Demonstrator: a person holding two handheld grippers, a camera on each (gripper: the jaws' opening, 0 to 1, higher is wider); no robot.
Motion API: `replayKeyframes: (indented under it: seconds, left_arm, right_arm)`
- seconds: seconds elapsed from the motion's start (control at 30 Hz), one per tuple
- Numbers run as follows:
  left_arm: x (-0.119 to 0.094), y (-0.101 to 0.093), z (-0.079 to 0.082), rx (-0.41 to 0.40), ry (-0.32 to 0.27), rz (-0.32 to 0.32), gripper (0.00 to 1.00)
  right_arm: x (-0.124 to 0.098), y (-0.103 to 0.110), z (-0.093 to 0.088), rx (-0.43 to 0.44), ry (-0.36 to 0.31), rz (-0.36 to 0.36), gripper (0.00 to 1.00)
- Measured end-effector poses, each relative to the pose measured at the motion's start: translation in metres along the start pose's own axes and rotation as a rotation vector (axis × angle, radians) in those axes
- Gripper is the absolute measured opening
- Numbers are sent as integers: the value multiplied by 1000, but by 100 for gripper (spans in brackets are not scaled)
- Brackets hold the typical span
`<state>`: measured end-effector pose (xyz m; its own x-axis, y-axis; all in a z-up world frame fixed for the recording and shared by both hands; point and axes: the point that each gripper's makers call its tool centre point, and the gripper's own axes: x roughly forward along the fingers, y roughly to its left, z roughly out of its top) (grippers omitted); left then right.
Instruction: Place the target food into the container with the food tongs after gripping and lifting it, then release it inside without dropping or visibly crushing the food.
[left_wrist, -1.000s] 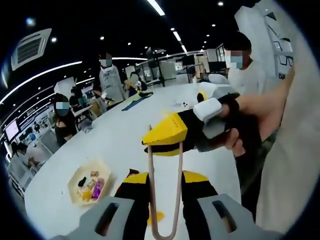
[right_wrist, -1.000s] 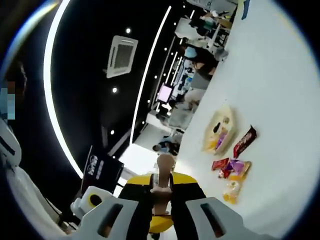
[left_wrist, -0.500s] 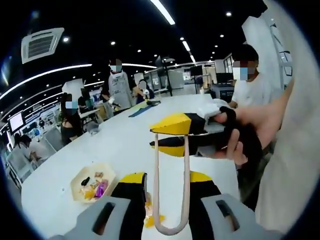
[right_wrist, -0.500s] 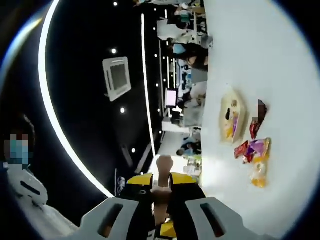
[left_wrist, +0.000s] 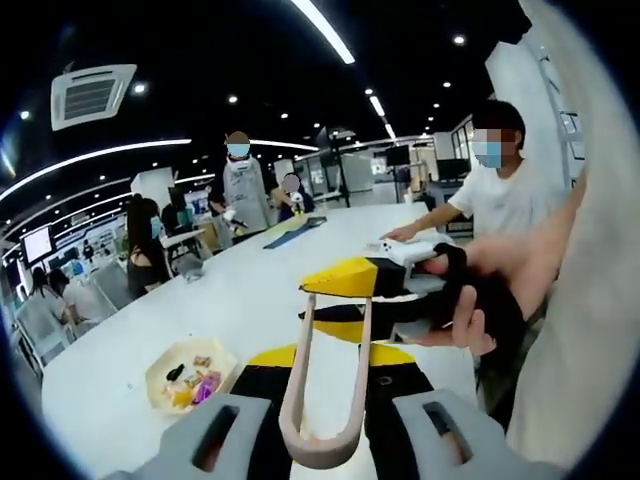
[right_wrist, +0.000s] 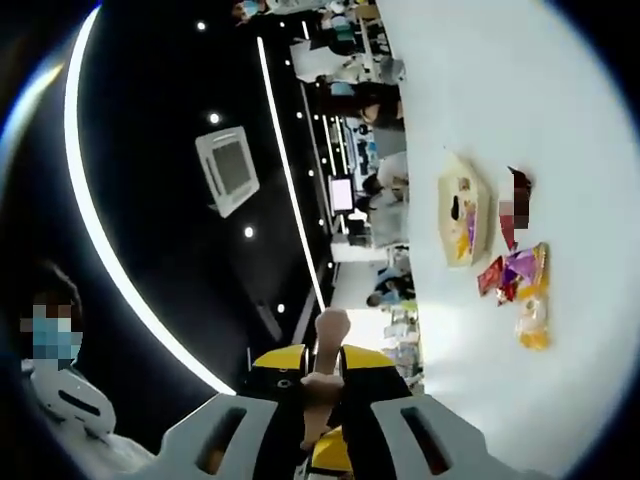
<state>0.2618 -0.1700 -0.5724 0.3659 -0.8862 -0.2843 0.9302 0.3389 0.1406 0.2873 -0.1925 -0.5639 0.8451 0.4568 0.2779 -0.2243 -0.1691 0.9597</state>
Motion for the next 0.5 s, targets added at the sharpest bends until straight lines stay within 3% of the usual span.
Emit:
replayKeyframes:
  seconds: [0.23, 0.4, 0.43, 0.5]
  left_arm:
    - [0, 2, 3, -22, -12, 12, 21]
    - [-4, -4, 3, -29, -21, -16, 22]
    - [-5, -7, 12, -92, -88, -32, 27]
    - [-11, 2, 23, -138, -144, -14, 34]
  right_arm:
    - [0, -3, 0, 68, -17, 4, 11]
    - [-1, -5, 0, 86, -22, 0, 11]
    - [-2, -9, 3, 94, -38, -12, 11]
    - [-6, -18, 4, 107, -40, -46, 11]
